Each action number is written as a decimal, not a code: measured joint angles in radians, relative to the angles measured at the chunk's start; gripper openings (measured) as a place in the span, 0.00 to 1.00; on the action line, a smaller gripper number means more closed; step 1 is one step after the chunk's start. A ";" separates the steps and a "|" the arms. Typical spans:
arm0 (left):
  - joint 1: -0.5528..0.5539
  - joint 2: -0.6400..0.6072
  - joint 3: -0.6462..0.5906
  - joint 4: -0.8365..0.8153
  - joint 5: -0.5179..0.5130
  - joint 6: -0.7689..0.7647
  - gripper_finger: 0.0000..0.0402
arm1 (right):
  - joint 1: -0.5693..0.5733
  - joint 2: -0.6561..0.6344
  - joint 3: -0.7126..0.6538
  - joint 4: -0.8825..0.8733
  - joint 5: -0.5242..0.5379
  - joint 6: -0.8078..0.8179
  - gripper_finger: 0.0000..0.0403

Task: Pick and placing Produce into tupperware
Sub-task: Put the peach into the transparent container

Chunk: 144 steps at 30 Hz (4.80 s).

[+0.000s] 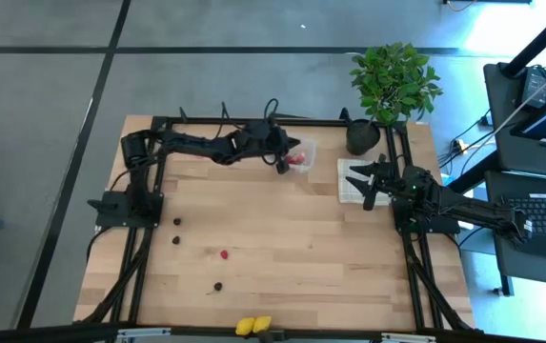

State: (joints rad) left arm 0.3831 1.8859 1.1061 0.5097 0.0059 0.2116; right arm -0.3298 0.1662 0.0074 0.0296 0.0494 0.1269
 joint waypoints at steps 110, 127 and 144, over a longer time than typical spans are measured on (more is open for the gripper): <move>0.424 -0.206 -0.200 -1.258 -0.224 -0.542 0.31 | 0.000 0.002 0.000 0.001 0.002 0.022 0.48; 0.424 -0.206 -0.200 -1.258 -0.224 -0.515 0.23 | 0.000 0.002 0.000 0.001 0.002 0.019 0.48; 0.424 -0.206 -0.200 -1.257 -0.224 -0.516 0.24 | 0.000 0.002 0.000 0.001 0.002 0.019 0.48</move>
State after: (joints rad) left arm 0.8074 1.6794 0.9062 -0.7475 -0.2180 -0.3042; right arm -0.3300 0.1684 0.0074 0.0309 0.0509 0.1455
